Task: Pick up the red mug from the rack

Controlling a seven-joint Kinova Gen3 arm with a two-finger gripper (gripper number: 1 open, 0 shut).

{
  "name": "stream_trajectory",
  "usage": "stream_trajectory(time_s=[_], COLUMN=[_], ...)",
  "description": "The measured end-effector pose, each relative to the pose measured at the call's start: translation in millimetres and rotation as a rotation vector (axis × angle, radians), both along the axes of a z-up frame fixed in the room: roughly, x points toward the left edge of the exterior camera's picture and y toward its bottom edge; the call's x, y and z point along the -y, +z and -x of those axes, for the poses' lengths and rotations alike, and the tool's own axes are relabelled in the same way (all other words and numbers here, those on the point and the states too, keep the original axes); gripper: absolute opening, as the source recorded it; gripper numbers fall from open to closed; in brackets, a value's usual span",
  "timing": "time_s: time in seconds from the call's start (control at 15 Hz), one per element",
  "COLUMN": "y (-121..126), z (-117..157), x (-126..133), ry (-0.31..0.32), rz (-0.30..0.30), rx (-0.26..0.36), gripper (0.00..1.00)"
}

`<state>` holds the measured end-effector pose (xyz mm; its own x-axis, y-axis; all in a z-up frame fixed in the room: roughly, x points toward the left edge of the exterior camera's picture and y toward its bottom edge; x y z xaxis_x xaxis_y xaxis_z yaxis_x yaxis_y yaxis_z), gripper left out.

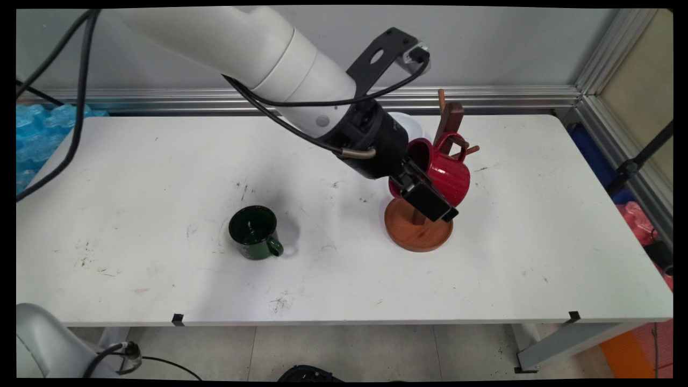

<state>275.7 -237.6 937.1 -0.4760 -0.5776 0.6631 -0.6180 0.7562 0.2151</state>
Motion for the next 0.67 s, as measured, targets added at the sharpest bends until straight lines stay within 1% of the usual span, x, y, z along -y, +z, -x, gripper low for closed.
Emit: stream_trajectory(time_s=[0.33,0.4,0.67], y=[-4,-4,-5], z=[0,0,-2], x=[6,7,12], ry=[0.038,0.045,0.066], rz=[-0.005,-0.005,0.000], rx=[-0.021,-0.025,-0.034], gripper=[1.00,0.00,0.00])
